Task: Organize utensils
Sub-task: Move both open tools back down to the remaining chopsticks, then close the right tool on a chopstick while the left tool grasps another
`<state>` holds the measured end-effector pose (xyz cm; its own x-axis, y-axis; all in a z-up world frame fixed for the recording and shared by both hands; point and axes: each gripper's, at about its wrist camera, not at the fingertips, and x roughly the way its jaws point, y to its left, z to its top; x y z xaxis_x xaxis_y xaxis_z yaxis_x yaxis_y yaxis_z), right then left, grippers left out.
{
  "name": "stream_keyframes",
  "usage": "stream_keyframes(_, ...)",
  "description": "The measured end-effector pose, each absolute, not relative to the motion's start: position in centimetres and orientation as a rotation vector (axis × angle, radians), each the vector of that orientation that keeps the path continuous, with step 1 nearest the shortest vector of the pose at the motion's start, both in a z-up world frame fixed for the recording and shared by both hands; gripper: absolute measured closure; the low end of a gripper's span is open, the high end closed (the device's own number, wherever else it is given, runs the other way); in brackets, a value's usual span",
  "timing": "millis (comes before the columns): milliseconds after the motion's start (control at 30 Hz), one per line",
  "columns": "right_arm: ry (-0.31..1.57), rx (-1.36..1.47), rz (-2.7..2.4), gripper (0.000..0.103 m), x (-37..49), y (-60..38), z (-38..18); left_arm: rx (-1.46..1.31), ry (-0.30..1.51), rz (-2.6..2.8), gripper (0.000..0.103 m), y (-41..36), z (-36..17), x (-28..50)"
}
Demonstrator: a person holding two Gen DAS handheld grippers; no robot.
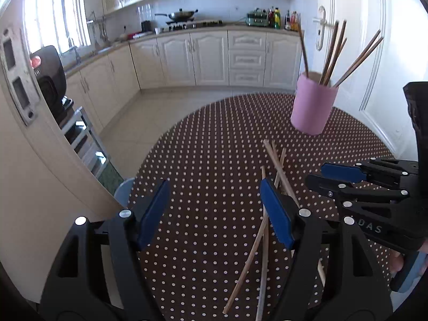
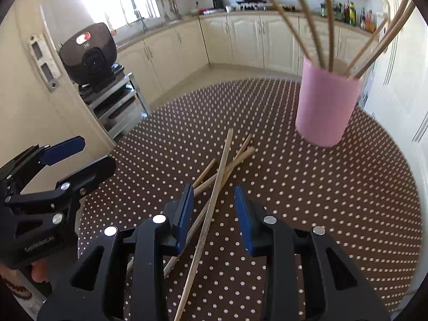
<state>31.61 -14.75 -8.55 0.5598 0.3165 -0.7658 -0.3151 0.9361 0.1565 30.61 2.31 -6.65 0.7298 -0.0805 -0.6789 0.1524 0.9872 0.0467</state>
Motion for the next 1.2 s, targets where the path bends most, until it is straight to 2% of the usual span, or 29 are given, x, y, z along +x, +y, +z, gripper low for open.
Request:
stream_keyframes(267, 0.998, 0.057, 0.372, 0.073, 34.8, -14.2, -11.2, 0.098, 0.809, -0.139, 0.033, 2.9, -9.3, 32.1)
stream_keyframes(300, 0.999, 0.057, 0.374, 0.077, 34.9, -14.1, -11.4, 0.095, 0.814, -0.145, 0.033, 2.9, -9.5, 32.2)
stream_keyframes(333, 0.998, 0.057, 0.375, 0.087, 35.1, -14.0, -11.4, 0.091, 0.820, -0.150, 0.033, 2.9, -9.7, 32.3)
stream_keyframes(400, 0.999, 0.059, 0.380, 0.095, 35.3, -13.9, -11.6, 0.080, 0.826, -0.158, 0.033, 2.9, -10.0, 32.6)
stream_keyframes(833, 1.012, 0.068, 0.367, 0.098, 33.6, -17.3, -11.0, 0.098, 0.880, -0.256, 0.034, -1.4, -10.8, 33.7)
stream_keyframes(1100, 1.050, 0.061, 0.357, 0.097, 32.7, -20.1, -11.1, 0.076, 0.943, -0.277, 0.063, -3.5, -11.4, 35.8)
stream_keyframes(1200, 1.055, 0.053, 0.369, 0.097, 32.6, -20.4, -11.0, 0.085, 0.966, -0.271, 0.066, -4.2, -11.8, 36.3)
